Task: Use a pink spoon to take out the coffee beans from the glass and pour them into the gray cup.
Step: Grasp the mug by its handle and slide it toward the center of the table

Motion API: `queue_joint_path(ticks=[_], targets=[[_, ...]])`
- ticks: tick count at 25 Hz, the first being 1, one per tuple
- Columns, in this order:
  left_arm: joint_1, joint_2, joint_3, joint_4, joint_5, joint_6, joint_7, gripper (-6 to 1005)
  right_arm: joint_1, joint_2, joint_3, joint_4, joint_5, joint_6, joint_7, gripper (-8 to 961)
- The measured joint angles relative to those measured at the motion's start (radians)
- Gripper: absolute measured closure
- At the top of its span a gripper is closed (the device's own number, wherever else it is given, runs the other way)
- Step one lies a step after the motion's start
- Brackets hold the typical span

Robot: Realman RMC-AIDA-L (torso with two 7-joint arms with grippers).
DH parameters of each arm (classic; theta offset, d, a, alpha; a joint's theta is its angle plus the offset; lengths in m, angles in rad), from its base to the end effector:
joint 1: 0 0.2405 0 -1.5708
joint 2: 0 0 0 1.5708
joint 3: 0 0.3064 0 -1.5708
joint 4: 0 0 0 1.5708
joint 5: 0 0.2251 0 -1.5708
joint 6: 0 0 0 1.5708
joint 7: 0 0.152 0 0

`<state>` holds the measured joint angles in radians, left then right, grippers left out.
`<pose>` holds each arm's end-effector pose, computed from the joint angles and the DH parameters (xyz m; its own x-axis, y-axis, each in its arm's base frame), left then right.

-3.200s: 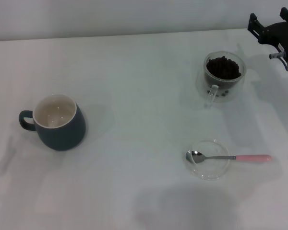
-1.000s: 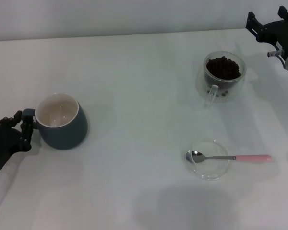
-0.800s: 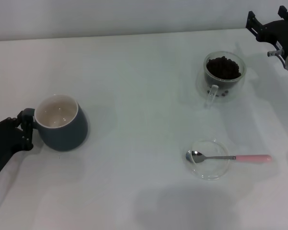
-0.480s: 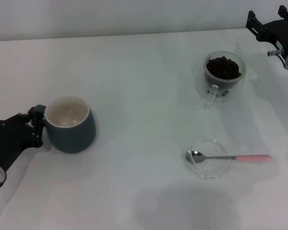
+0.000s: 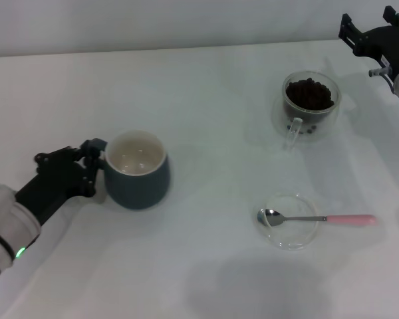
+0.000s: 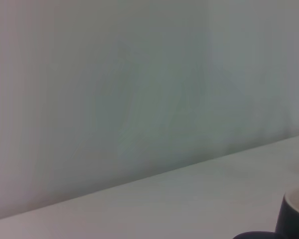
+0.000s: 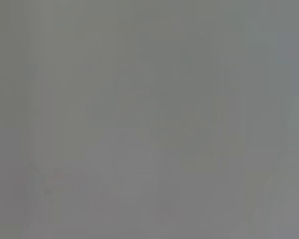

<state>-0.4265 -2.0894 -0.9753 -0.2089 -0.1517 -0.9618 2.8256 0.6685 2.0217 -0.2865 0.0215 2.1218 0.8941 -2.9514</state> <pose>-0.3558 0.3417 -0.1267 0.8179 0.1576 0.5534 0.5333 -0.5686 -0.6263 0.3822 0.4451 -0.0112 0.7507 -0.1064 -0.6521 -0.6588 -0.0464 -0.7509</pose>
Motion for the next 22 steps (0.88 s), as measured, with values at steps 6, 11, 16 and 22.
queue_joint_path(ticks=[6,11,16,22], targets=[[-0.032,-0.001,0.064,-0.014,0.007,0.014,0.000,896,0.002,0.001,-0.003,0.003,-0.001,0.000,0.000,92],[-0.041,-0.002,0.097,-0.015,0.008,0.017,0.000,896,0.003,0.001,-0.007,0.005,-0.001,0.003,0.000,97],[-0.034,-0.004,0.098,-0.017,0.003,0.018,-0.007,896,0.003,0.002,-0.008,0.006,-0.001,0.004,0.000,101],[-0.024,-0.004,0.098,-0.017,0.004,0.024,-0.008,899,-0.002,0.002,-0.008,0.004,0.000,0.006,0.005,107]])
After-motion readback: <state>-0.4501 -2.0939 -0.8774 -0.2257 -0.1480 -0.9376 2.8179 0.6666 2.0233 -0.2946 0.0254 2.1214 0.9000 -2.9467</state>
